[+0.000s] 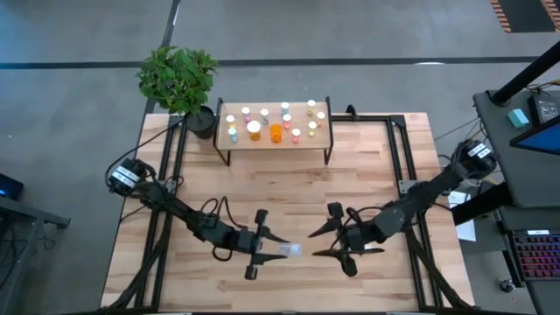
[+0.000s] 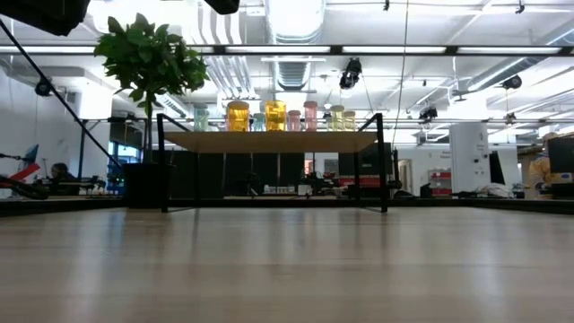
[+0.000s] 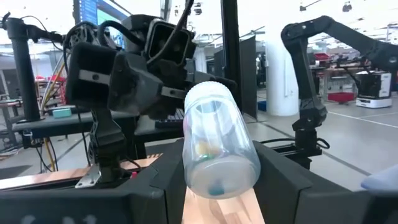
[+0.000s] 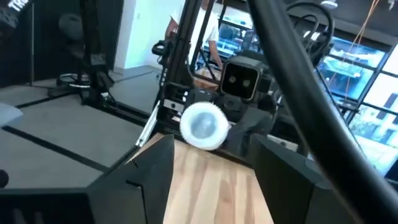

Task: Pick and place medicine bottles onto shelf by color
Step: Put the transparent pill bottle on the shelf

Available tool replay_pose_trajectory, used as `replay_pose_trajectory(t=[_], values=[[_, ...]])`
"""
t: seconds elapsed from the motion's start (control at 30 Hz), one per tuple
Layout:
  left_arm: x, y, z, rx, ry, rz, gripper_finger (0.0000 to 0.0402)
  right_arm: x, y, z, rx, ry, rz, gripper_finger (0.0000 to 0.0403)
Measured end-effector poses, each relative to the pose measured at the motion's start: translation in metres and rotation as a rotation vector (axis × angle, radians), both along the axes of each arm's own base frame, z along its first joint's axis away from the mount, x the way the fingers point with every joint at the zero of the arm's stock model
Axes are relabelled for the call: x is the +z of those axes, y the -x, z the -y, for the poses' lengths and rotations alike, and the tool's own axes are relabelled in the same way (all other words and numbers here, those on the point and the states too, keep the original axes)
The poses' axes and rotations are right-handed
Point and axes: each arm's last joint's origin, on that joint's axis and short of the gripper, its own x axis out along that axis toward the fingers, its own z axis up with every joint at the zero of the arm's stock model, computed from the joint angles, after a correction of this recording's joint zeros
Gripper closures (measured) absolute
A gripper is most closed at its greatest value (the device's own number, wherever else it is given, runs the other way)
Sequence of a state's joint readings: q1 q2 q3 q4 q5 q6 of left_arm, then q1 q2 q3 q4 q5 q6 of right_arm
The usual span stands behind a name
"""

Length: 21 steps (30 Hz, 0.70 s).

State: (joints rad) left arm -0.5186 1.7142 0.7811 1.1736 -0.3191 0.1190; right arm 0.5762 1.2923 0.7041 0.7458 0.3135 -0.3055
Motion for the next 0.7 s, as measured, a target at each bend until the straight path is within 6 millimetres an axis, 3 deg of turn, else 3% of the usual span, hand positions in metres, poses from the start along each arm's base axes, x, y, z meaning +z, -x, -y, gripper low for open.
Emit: replay_pose_trajectory(t=[0.7], values=[[0.004, -0.001, -0.001, 0.009, 0.019, 0.023, 0.0271, -0.005, -0.04, -0.022, -0.109, 0.012, -0.007, 0.0188]])
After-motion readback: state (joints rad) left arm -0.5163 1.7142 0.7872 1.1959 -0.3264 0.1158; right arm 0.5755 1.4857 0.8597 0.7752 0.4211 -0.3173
